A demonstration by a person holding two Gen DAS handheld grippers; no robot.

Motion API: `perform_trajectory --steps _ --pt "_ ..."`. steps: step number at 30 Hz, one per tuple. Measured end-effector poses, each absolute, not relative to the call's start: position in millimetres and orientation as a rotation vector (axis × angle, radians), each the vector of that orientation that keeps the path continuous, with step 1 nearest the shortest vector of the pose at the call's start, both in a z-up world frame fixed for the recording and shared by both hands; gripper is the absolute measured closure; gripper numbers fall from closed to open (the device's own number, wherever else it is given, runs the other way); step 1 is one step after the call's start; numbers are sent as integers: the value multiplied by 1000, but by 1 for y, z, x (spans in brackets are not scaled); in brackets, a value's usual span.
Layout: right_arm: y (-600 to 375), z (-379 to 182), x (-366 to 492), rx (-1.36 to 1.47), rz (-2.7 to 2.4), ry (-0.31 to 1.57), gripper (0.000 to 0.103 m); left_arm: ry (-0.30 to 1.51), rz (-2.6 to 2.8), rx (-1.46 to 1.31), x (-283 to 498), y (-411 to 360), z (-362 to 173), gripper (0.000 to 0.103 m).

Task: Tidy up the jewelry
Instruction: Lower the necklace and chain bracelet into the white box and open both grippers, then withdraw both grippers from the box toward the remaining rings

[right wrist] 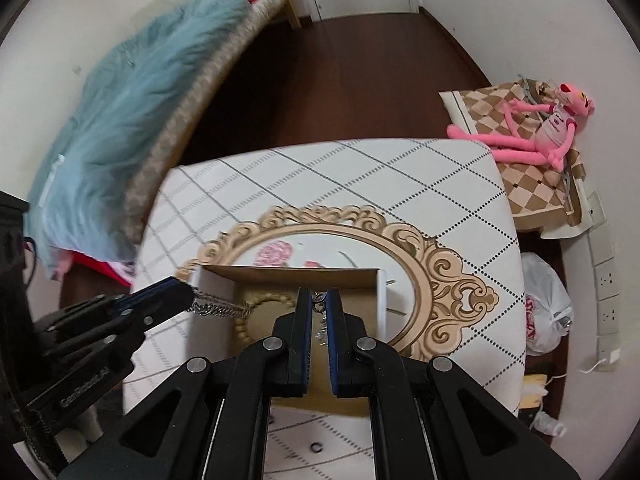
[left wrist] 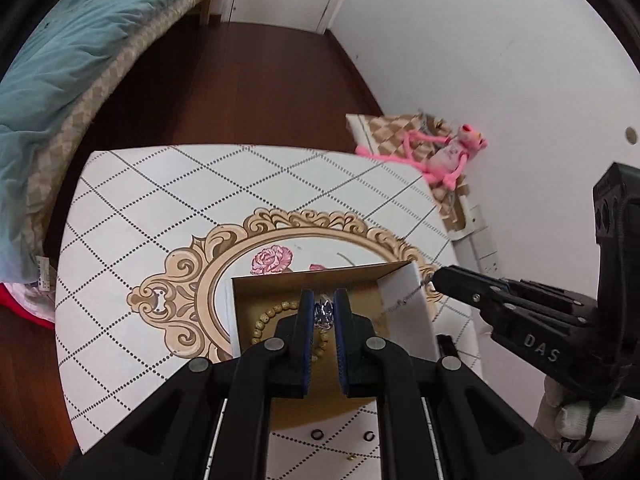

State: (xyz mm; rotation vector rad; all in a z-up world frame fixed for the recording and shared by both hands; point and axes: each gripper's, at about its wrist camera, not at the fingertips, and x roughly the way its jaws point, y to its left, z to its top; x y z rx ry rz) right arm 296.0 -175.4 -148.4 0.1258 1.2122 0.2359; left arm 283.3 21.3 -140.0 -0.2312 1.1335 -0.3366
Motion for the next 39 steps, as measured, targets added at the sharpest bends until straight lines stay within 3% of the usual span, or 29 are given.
perform_trajectory --steps 7,10,11,12,13,17,20,22,24,39 --pt "-176 -174 312 58 207 1268 96 1210 -224 -195 299 21 -155 92" --pt "-178 -181 312 39 208 1310 95 1205 -162 -163 297 25 -152 67" --pt "-177 -182 311 35 209 1323 95 1199 -148 -156 296 26 -151 47" --pt "-178 -183 310 35 204 1333 92 1185 -129 -146 294 28 -148 34" --pt "-179 -183 308 28 200 1340 89 1163 -112 -142 290 31 -144 34" --pt "-183 -179 298 30 189 1339 56 1156 -73 -136 282 38 -139 34" --pt "-186 -175 289 34 172 1330 50 1137 -44 -116 271 41 -136 33" --pt "-187 -173 281 27 158 1318 36 1122 -12 -95 261 43 -136 22" --pt "-187 -173 272 17 143 1312 10 1120 13 -79 253 43 -138 2" --pt "-177 -170 218 -37 92 1278 5 1098 68 -28 209 40 -133 0"
